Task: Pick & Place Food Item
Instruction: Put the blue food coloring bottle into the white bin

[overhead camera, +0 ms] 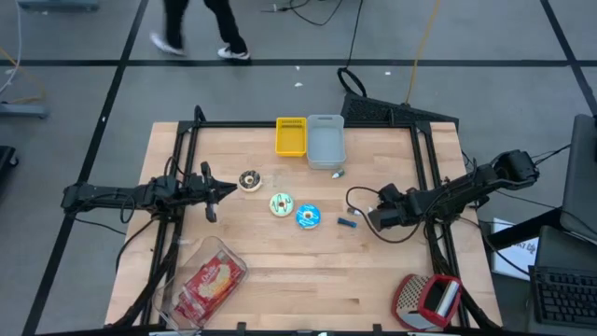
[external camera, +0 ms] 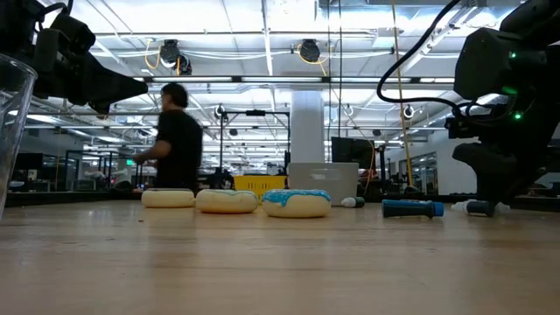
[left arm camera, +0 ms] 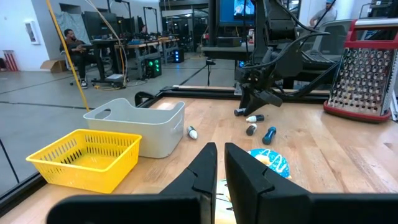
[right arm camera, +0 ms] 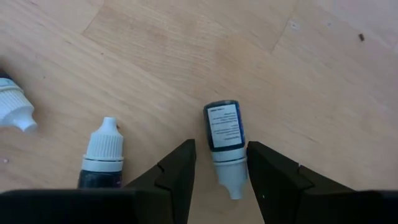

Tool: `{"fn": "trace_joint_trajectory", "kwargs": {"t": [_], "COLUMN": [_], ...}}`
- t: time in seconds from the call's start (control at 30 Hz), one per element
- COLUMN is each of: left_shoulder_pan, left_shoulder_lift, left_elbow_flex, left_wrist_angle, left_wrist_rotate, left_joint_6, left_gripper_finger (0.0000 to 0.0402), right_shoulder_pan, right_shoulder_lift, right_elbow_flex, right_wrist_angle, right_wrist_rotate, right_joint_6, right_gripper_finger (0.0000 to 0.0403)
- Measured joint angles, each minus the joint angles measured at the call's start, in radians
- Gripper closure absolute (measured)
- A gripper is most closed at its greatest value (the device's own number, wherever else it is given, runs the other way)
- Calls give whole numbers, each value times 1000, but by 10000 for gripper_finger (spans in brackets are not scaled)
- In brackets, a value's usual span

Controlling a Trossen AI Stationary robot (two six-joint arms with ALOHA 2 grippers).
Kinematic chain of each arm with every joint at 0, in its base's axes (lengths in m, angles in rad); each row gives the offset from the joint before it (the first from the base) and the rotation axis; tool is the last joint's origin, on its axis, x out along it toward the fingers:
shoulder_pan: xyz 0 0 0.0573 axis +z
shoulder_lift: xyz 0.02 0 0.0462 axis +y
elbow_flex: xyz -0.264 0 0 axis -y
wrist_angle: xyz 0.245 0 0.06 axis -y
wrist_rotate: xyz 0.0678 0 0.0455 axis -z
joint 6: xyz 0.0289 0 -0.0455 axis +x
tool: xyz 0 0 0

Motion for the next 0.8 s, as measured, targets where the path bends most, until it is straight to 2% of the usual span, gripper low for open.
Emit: {"fn": "trace_joint_trajectory", "kwargs": {"t": [0.47, 0.8], "left_shoulder_pan": [0, 0], "left_shoulder_lift": [0, 0], "left_elbow_flex": [0, 0], "left_wrist_angle": [0, 0], "left_wrist_rotate": [0, 0], "left_joint_6": [0, 0], "left_gripper_finger": [371, 371], "right_shoulder_pan": [0, 0], "right_shoulder_lift": [0, -4], "right_elbow_flex": [0, 0], "right_wrist_angle": [14, 12], "right_wrist_rotate": [-4, -6], "right_joint_6": [0, -7], "right_gripper_finger": [322, 320]}}
